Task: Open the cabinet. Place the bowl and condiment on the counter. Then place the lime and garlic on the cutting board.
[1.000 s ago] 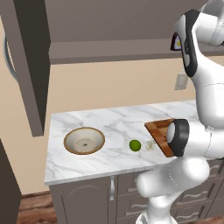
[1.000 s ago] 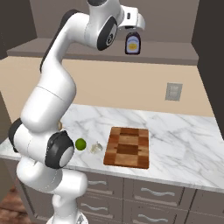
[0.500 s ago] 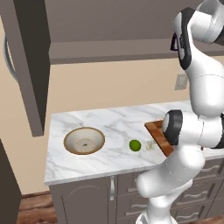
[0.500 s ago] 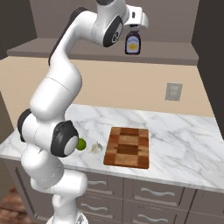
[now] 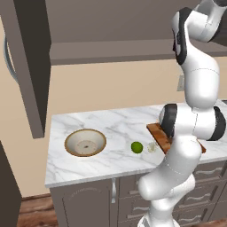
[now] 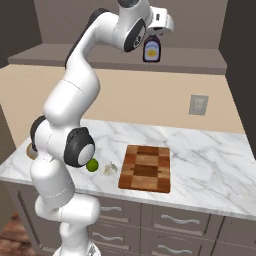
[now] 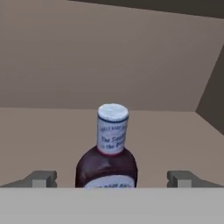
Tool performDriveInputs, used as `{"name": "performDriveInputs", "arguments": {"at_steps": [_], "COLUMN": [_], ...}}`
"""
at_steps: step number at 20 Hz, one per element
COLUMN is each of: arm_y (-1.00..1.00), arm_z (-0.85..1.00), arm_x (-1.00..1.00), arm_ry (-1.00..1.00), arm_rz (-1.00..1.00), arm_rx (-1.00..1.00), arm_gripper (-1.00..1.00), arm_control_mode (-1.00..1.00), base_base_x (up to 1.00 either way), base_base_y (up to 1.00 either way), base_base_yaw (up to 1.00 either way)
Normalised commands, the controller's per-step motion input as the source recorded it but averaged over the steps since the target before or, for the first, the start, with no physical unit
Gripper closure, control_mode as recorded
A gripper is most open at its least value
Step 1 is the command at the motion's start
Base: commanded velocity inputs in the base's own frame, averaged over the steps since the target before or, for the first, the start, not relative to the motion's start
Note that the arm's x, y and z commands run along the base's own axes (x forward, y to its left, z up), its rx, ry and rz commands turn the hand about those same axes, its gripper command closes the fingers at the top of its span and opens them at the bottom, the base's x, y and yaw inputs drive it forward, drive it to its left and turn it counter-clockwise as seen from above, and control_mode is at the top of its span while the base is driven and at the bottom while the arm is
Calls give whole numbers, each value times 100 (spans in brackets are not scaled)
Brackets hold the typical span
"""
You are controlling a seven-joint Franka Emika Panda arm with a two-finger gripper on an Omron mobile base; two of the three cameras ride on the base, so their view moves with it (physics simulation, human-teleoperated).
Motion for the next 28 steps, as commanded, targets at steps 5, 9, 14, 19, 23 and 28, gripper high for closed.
{"name": "performDriveInputs", "arguments": {"at_steps": [5,9,14,19,23,28], "arm_y": [-12,-10,-2,0,-1,0], "arm_z": [0,0,0,0,0,0], "arm_x": [36,28,26,22,3,0], "arm_ry": [0,3,4,5,6,2], "arm_rz": [0,0,0,0,0,0], "arm_rx": [0,0,0,2,1,0], "arm_gripper": [-100,-100,-100,-100,-100,100], "arm_control_mode": [-100,-100,-100,-100,-100,-100], "base_base_x": [0,0,0,0,0,0], "base_base_y": [0,0,0,0,0,0], "base_base_yaw": [0,0,0,0,0,0]}}
